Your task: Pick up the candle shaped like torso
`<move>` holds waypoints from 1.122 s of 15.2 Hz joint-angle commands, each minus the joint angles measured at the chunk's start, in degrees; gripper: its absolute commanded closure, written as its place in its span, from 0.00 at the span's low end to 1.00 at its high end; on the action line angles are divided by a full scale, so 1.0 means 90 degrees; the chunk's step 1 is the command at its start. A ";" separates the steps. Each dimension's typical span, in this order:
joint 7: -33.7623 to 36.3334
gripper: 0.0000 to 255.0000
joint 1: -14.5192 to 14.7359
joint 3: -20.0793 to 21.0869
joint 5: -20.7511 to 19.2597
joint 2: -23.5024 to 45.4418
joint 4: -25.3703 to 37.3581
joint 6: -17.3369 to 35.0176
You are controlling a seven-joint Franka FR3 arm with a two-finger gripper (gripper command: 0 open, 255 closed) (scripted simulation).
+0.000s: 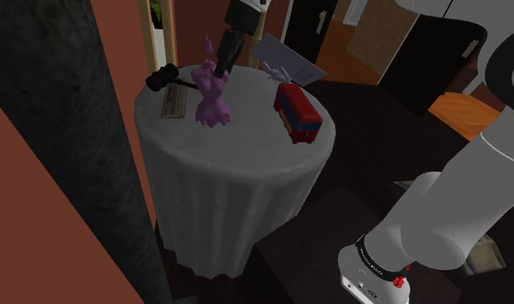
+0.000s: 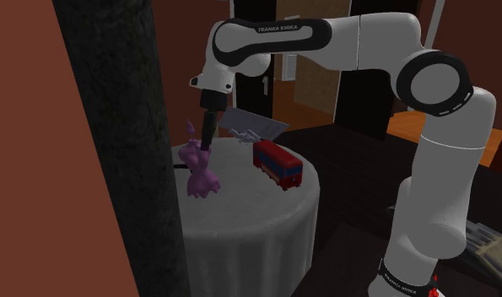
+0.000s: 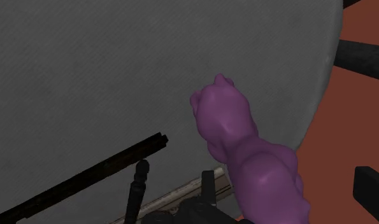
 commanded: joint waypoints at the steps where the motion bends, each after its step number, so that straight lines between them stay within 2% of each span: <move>1: -0.0055 0.00 0.0005 0.0004 0.0011 -0.0013 -0.0185 0.0168; 4: -0.0070 0.00 0.0006 0.0006 0.0015 -0.0017 -0.0238 0.0215; 5: -0.0070 1.00 0.0006 0.0005 0.0015 -0.0014 -0.0235 0.0214; 14: -0.0070 1.00 0.0006 0.0006 0.0015 -0.0017 -0.0237 0.0215; 17: 0.0007 1.00 -0.0001 -0.0001 -0.0001 0.0008 0.0044 -0.0031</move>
